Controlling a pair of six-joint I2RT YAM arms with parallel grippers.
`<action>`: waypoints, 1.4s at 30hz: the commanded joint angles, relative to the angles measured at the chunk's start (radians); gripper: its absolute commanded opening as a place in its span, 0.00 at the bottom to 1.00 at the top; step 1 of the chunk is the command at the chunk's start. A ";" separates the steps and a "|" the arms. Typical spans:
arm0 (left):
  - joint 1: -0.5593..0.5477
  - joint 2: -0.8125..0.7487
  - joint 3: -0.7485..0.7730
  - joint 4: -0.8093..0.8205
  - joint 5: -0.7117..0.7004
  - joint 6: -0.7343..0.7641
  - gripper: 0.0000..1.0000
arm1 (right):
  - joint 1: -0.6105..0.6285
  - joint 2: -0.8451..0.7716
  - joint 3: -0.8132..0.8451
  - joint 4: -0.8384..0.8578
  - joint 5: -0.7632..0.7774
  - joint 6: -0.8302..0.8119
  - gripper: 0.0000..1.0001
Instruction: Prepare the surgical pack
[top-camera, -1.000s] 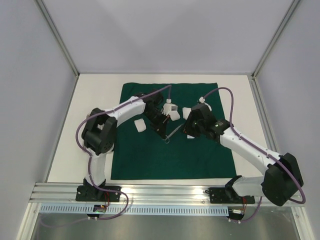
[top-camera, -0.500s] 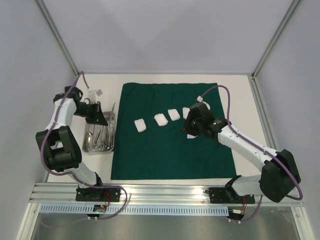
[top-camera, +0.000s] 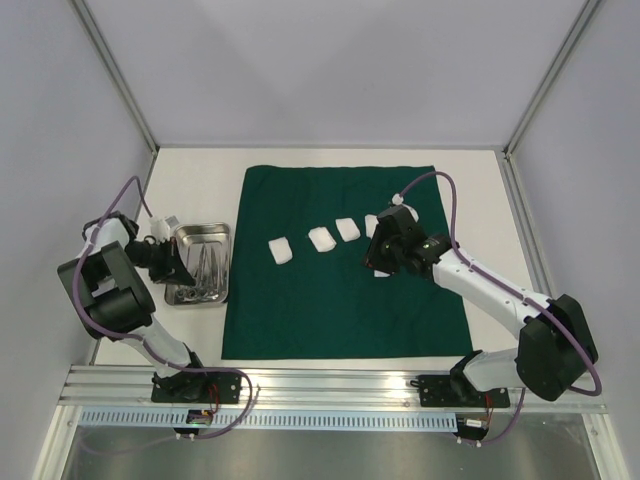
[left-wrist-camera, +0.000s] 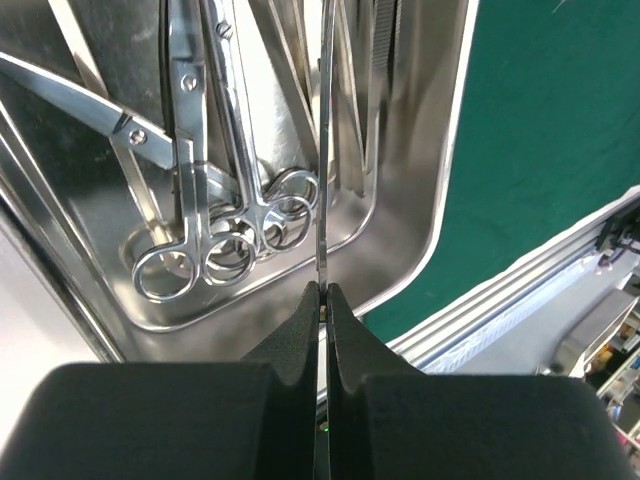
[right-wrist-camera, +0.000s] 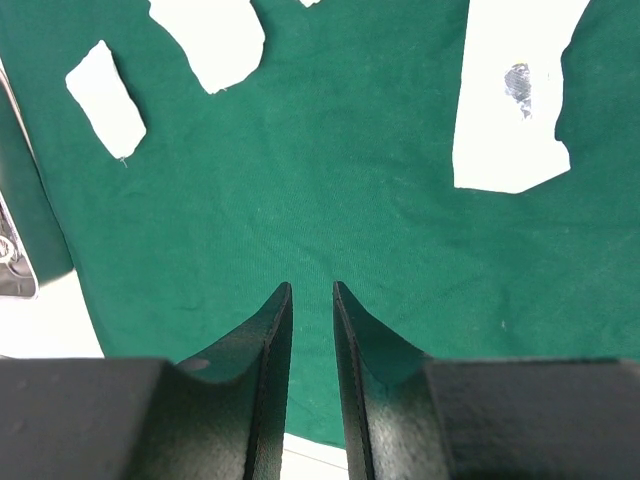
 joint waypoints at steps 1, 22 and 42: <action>0.032 -0.003 -0.009 0.032 -0.029 0.056 0.00 | -0.002 -0.009 0.032 0.001 0.004 -0.013 0.24; 0.067 0.022 -0.018 0.069 -0.073 0.062 0.40 | -0.017 0.003 0.037 -0.036 0.041 -0.042 0.35; -0.127 -0.252 0.086 0.015 -0.062 -0.068 0.55 | -0.236 0.194 0.190 -0.046 0.024 -0.286 0.45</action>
